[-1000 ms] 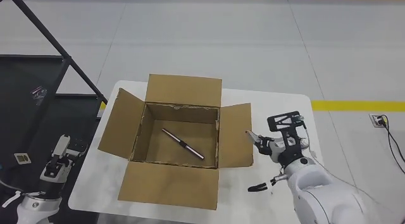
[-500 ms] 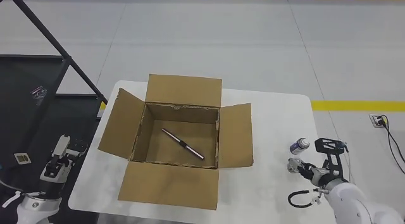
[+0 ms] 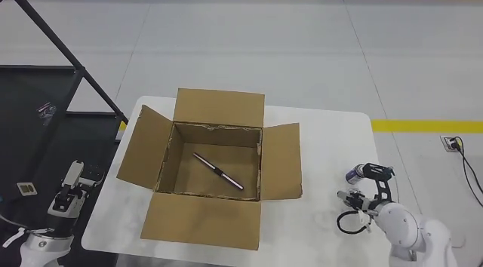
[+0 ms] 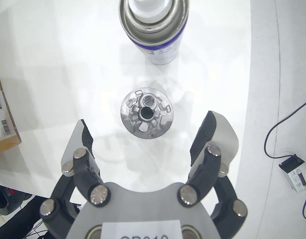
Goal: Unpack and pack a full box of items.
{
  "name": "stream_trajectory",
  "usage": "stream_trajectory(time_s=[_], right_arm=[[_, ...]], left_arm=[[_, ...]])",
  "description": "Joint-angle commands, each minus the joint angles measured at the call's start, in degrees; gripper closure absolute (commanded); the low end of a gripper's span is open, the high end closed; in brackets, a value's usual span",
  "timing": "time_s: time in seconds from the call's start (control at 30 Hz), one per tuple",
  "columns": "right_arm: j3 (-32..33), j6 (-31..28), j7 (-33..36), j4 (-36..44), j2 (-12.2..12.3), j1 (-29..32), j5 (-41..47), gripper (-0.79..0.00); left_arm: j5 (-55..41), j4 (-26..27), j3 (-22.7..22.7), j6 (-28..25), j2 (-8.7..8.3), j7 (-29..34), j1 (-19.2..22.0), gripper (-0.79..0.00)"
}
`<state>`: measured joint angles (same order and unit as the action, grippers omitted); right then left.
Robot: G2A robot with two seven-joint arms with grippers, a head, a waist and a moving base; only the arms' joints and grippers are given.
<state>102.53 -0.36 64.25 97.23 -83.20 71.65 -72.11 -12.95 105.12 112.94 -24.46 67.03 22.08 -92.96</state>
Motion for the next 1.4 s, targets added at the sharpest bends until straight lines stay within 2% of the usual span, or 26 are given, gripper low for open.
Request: stream_trajectory(time_s=[0.0,0.03,0.13,0.2,0.23,0.5,0.77,0.93,1.17,1.37], right_arm=[[-0.5,-0.1,-0.1,-1.2,0.1,-0.5,-0.1,-0.511],[-0.8,0.0,-0.3,-1.9,0.2,-0.8,-0.2,-0.403],[-1.4,0.0,-0.5,-3.8,0.4,-1.7,-0.1,-0.265],[-1.4,0.0,-0.8,-4.7,0.6,-2.2,0.1,-0.142],[-1.4,0.1,-1.2,-4.8,0.7,-2.3,0.4,0.000],[-1.0,0.3,-3.2,1.3,1.2,0.2,1.8,0.000],[-1.2,-1.6,-6.2,18.7,1.6,7.5,4.7,0.000],[-4.1,-2.5,-7.0,25.7,1.8,8.6,4.3,0.000],[-11.3,-3.2,-9.1,28.8,1.9,3.3,6.3,0.000],[-22.5,-2.3,-8.9,23.1,1.4,-7.4,7.1,0.000]], left_arm=[[0.0,0.0,0.0,0.0,0.00,0.0,0.0,-0.785],[0.0,0.0,0.0,0.0,0.00,0.0,0.0,-0.785],[0.0,0.0,0.0,0.0,0.00,0.0,0.0,-0.785],[0.0,0.0,0.0,0.0,0.00,0.0,0.0,-0.785],[0.0,0.0,0.0,0.0,0.00,0.0,0.0,-0.785],[0.0,0.0,0.0,0.0,0.00,0.0,0.0,-0.785],[0.0,0.0,0.0,0.0,0.00,0.0,0.0,-0.785],[0.0,0.0,0.0,0.0,0.00,0.0,0.0,-0.785],[0.0,0.0,0.0,0.0,0.00,0.0,0.0,-0.785],[0.0,0.0,0.0,0.0,0.00,0.0,0.0,-0.785]])
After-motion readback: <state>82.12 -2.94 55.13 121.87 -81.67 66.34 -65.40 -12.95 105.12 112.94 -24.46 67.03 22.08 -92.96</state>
